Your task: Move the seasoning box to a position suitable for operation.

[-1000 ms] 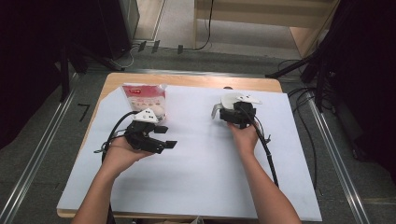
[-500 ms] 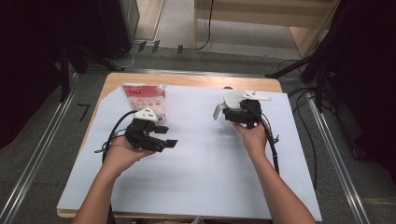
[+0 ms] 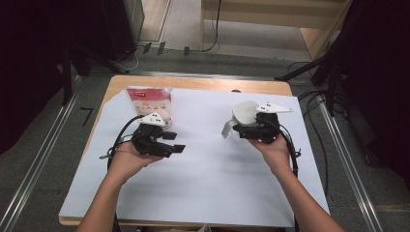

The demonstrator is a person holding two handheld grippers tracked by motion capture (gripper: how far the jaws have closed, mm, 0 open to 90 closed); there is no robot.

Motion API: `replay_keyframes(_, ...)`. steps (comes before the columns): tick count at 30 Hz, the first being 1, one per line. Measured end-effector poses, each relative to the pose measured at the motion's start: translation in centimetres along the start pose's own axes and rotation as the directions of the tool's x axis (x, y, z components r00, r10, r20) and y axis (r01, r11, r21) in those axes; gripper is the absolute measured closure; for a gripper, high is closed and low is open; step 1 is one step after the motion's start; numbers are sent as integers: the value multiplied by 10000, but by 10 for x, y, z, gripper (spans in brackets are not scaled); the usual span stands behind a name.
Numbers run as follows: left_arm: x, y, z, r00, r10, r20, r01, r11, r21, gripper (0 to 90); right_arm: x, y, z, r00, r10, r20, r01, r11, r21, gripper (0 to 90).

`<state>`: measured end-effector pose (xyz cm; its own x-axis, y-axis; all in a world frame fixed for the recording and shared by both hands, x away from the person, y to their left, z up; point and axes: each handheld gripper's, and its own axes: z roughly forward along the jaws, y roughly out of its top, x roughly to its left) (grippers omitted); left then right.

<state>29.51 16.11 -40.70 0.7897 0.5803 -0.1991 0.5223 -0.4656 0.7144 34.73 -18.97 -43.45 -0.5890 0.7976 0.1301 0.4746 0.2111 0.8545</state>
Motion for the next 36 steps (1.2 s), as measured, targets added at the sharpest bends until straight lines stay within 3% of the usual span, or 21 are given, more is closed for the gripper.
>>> replay_keyframes(1, -1, 0, 1, 10000, 16, 28, -16, 10000, 39, 448, 1, -2, -3, 9997, -51, -233, 52, 10000, 35, 132)
replay_keyframes(3, -2, 1, 1, 9999, 113, 102, -113, 9999, 37, 457, 8, -8, -10, 9950, -776, -628, 784, 9969, 107, 132)
replay_keyframes(7, -4, 2, 2, 9997, 196, 157, -194, 9997, -144, 473, 17, -18, -15, 9864, -1228, -1092, 1264, 9916, 264, 132)
replay_keyframes(13, -4, 2, 5, 9997, 194, 159, -194, 9998, 19, 469, 28, -40, -17, 9792, -1033, -1744, 1145, 9919, 556, 132)
replay_keyframes(17, -2, 2, 7, 9997, 187, 138, -192, 9990, 394, 420, 31, -47, -15, 9784, -1008, -1807, 1151, 9908, 709, 132)
replay_keyframes(20, 1, 1, 8, 9997, 46, 224, -55, 9993, 375, 443, 32, -53, -8, 9757, -1195, -1839, 1387, 9858, 948, 132)
replay_keyframes(30, 2, 0, 8, 9995, 131, 292, -138, 9996, 235, 449, 33, -63, 12, 9769, -869, -1951, 1042, 9913, 801, 131)
replay_keyframes(32, 1, 1, 8, 9994, 194, 291, -204, 9993, 316, 447, 34, -65, 12, 9733, -1240, -1930, 1392, 9880, 672, 130)
replay_keyframes(36, -1, 2, 10, 9988, 108, 475, -114, 9999, 120, 451, 35, -68, 11, 9732, -1331, -1875, 1472, 9871, 635, 127)
